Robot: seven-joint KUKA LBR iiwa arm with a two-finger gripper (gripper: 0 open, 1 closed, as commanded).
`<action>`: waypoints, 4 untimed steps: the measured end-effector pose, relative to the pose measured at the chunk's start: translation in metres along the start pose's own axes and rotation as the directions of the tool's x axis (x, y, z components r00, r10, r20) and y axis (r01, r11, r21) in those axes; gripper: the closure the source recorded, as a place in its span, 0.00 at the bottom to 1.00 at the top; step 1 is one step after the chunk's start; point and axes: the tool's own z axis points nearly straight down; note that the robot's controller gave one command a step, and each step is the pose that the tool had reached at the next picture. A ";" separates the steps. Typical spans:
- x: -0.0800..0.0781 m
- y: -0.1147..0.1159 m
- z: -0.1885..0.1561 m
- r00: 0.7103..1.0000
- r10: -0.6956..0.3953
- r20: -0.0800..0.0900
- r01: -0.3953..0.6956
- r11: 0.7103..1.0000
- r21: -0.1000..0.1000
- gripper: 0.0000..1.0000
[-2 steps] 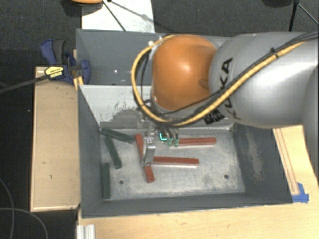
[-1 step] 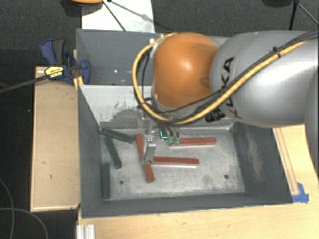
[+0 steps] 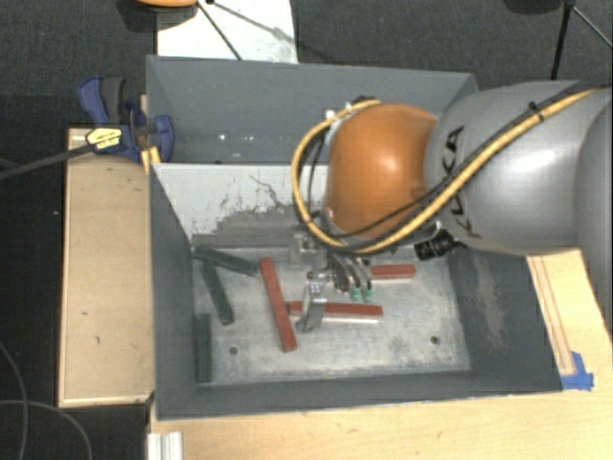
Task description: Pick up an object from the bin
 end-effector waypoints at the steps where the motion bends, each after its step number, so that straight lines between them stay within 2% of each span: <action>1: -0.022 -0.014 0.053 0.996 0.088 -0.002 -0.088 0.996 0.005 0.00; 2: -0.014 -0.045 0.076 0.997 0.072 -0.006 -0.072 0.997 0.003 0.00; 3: -0.026 -0.052 0.114 0.910 0.414 -0.005 -0.414 0.910 0.005 1.00; 4: -0.026 -0.052 0.114 0.910 0.415 -0.004 -0.415 0.910 0.005 1.00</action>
Offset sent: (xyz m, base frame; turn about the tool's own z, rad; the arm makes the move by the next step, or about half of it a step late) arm 0.0100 -0.0592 -0.0843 0.0709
